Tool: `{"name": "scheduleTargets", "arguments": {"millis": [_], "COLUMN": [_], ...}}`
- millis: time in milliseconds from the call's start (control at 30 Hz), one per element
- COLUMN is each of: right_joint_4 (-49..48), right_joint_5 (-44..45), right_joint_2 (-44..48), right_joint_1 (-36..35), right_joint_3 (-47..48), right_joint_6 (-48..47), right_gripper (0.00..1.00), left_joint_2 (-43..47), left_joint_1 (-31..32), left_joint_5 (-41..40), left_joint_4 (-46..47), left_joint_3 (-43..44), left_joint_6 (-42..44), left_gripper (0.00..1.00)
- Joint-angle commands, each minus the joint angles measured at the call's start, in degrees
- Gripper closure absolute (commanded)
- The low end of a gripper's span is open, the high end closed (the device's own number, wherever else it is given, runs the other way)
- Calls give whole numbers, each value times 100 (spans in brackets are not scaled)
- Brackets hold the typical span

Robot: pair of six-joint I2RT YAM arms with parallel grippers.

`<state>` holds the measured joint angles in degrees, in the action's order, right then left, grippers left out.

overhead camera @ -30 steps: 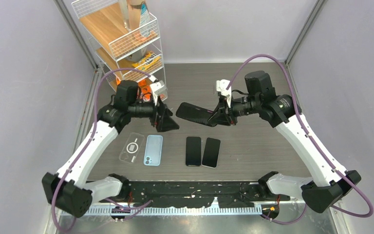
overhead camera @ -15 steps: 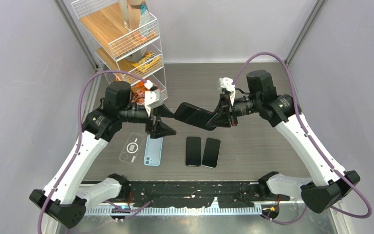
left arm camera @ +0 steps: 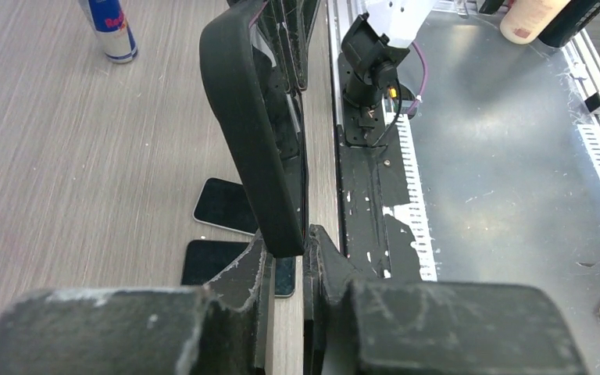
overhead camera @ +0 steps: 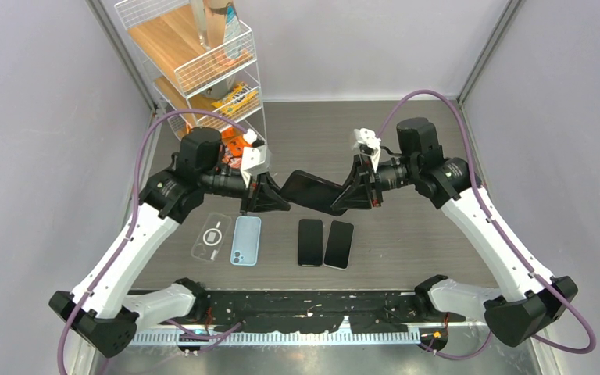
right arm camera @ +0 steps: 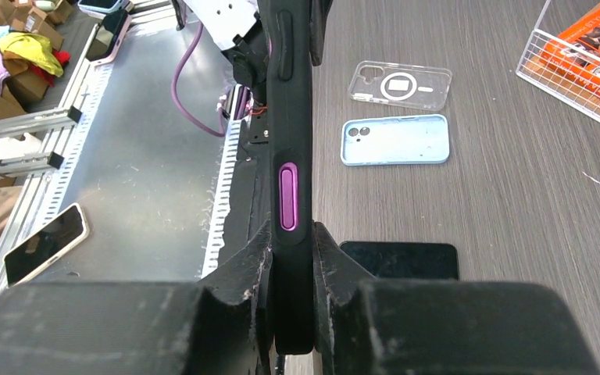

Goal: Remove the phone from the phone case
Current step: Remove the phone case from the phone.

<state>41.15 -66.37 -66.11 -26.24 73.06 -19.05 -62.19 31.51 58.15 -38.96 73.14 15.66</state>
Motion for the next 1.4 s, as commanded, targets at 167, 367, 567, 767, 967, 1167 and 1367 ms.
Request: {"name": "scheduleTargets", "arguments": {"millis": [167, 367, 567, 767, 967, 1167, 1367], "right_joint_4": [-887, -968, -968, -996, -1441, -2885, -3715], "right_joint_5": [-340, -246, -223, -270, -535, -970, -1121], "right_joint_2": [167, 219, 230, 222, 213, 223, 286], "right_joint_1": [62, 75, 75, 90, 93, 86, 56], "right_joint_3": [-186, -271, -284, -332, -566, -1231, -1578], "right_joint_6": [484, 492, 474, 511, 838, 2048, 2888], "right_gripper": [95, 95, 95, 95, 95, 95, 94], "left_joint_2": [-318, -409, -416, -367, -456, -582, -798], "left_joint_1": [244, 306, 306, 305, 388, 645, 816], "left_joint_5": [401, 400, 393, 557, 793, 560, 365], "left_joint_4": [169, 195, 259, -40, -1542, -2714, -2762], "left_joint_3": [346, 374, 312, 234, 530, 985, 1289], "left_joint_6": [341, 270, 207, 935, 2998, 4765, 4941], "left_gripper": [87, 65, 70, 91, 100, 100, 100]}}
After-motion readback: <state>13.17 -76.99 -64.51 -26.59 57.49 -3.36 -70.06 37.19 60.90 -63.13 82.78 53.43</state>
